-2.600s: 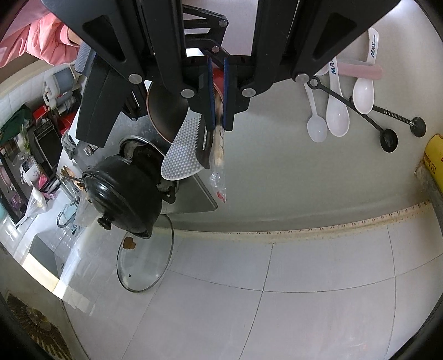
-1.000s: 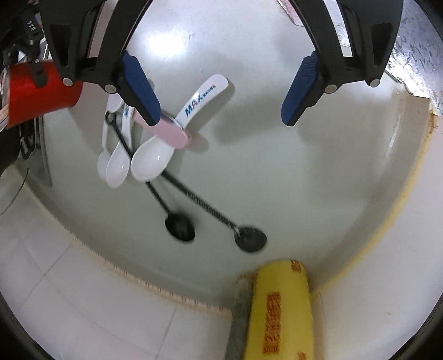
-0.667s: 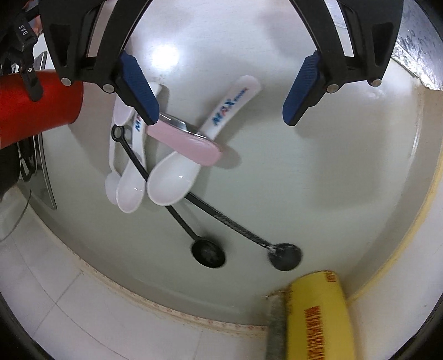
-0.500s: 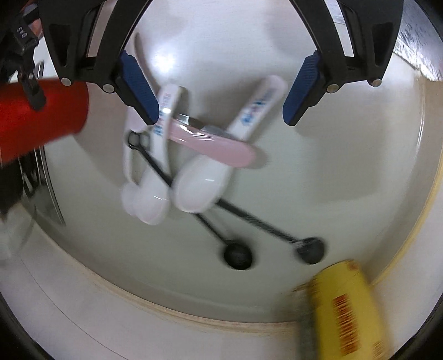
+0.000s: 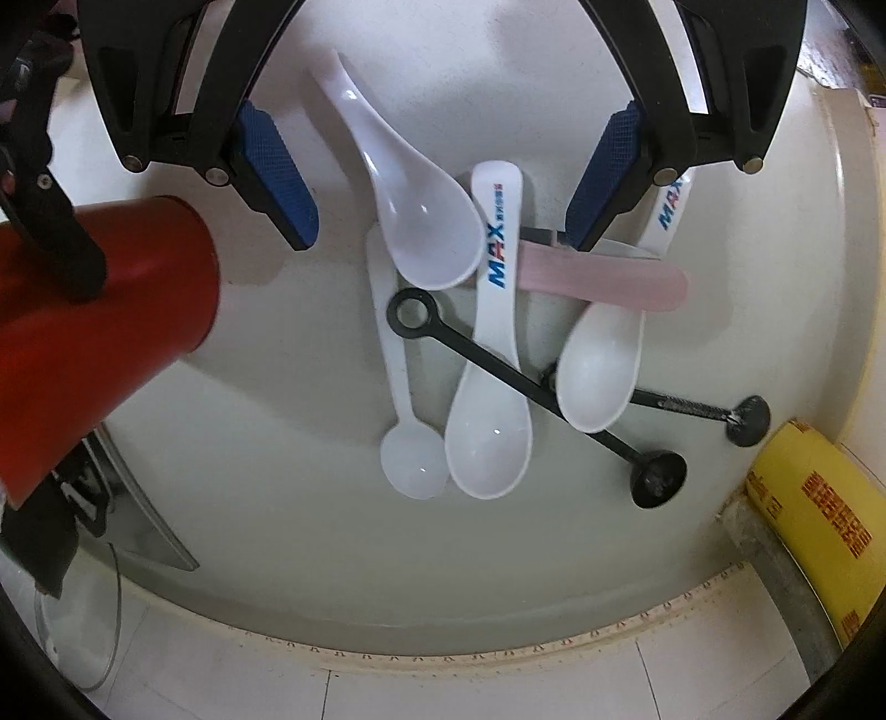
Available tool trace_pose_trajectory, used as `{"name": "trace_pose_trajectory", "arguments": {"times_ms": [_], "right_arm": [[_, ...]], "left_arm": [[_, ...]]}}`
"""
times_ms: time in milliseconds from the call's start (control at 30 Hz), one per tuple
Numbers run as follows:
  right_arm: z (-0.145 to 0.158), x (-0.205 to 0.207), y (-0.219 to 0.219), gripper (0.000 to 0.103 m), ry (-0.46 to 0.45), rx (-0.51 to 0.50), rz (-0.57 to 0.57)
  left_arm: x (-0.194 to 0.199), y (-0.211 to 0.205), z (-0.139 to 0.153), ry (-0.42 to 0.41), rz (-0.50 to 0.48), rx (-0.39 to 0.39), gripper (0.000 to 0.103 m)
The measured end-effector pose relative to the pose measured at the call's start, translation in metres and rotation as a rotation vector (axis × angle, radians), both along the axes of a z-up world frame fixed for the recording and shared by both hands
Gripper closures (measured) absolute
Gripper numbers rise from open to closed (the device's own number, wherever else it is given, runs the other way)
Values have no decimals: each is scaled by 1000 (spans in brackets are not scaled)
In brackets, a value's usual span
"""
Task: Organize utensils
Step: 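Move the left gripper to the white spoons and close on one spoon, then lift the white spoon with the left gripper toward the red holder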
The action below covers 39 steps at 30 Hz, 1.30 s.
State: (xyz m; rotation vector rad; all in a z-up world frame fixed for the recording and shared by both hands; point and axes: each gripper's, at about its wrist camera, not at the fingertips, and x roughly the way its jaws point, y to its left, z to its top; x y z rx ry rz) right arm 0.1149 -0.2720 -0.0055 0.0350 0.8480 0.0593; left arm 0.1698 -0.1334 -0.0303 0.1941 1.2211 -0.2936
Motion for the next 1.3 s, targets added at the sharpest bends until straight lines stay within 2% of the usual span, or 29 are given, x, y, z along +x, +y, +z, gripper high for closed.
{"name": "trace_pose_trajectory", "arguments": {"times_ms": [167,233,267,367,567,767,933,1067,1300], "right_arm": [[0,0,0,10,0,0,0],[0,0,0,10,0,-1,0],[0,0,0,10,0,-1,0],[0,0,1,10,0,-4,1],[0,0,2,10,-1,-8,1],[0,0,3,10,-1,-8,2],[0,0,3,10,-1,-9,2],[0,0,4,10,-1,-10,2],[0,0,4,10,-1,-9,2]], "left_arm": [[-3,-5,1,-8,10,18,14],[-2,-4,2,-7,7,15,27],[-3,-2,1,-3,6,15,38],[-9,3,-3,9,5,12,44],[-17,12,1,22,7,-29,72],[-18,22,2,37,30,-67,73],[-5,37,-5,50,66,-120,74],[-4,51,-1,41,93,-165,84],[-1,77,3,38,135,-207,90]]}}
